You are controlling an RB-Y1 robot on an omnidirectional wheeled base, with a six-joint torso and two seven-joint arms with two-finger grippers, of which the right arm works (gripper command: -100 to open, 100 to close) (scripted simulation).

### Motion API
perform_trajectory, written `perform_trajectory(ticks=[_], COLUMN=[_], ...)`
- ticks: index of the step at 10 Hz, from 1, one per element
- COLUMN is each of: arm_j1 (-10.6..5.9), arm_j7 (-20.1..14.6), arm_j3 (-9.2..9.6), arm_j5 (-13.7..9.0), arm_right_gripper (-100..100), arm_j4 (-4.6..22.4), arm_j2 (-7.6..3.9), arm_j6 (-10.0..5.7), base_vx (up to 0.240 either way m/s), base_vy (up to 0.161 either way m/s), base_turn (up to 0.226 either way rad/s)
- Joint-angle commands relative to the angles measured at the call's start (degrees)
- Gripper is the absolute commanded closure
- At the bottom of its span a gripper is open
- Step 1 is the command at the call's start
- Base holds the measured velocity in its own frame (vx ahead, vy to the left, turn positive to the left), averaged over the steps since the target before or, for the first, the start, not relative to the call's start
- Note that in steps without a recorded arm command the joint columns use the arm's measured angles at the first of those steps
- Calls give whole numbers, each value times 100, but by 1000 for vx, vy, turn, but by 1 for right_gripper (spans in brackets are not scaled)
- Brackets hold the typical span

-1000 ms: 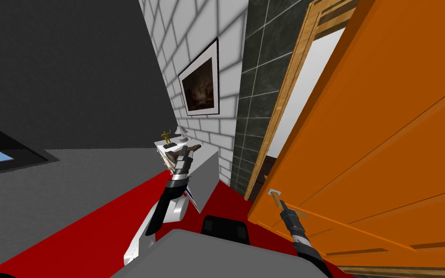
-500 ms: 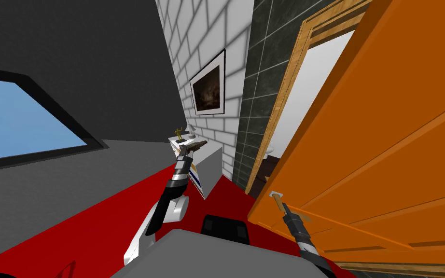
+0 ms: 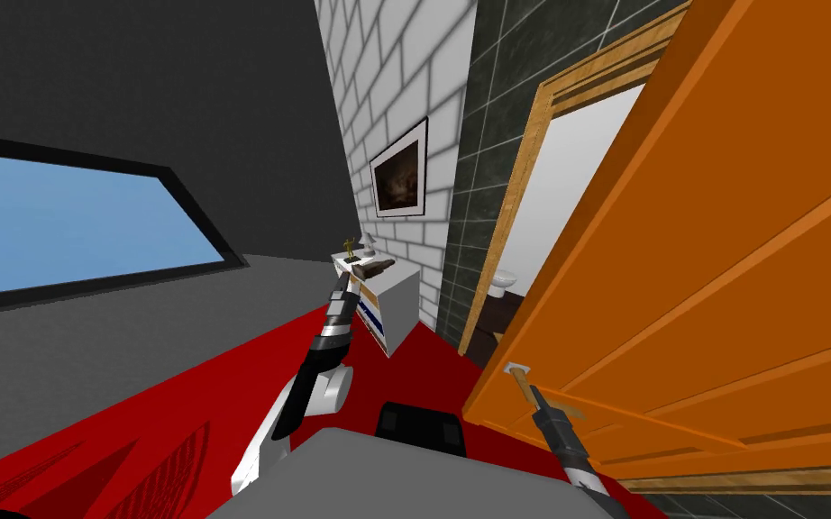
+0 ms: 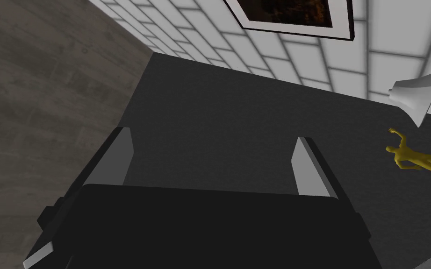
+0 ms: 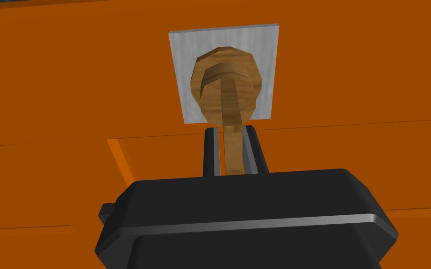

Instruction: Pull the door open

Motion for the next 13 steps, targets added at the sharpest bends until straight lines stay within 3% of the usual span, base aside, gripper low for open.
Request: perform_trajectory(ticks=[1,8,9,13], arm_j1=[15,137,151,-176], arm_j7=[-48,-274,-250,-67], arm_j3=[22,136,138,351], arm_j5=[16,91,91,47], arm_right_gripper=[100,100,100,100], arm_j4=[81,426,327,294], arm_j2=[-45,-266,-239,-119], arm_j6=[-150,-744,-630,-310], base_vx=[-235,-243,-90,-223], base_vy=[-61,-49,-1,-24], base_turn=[197,174,11,45])
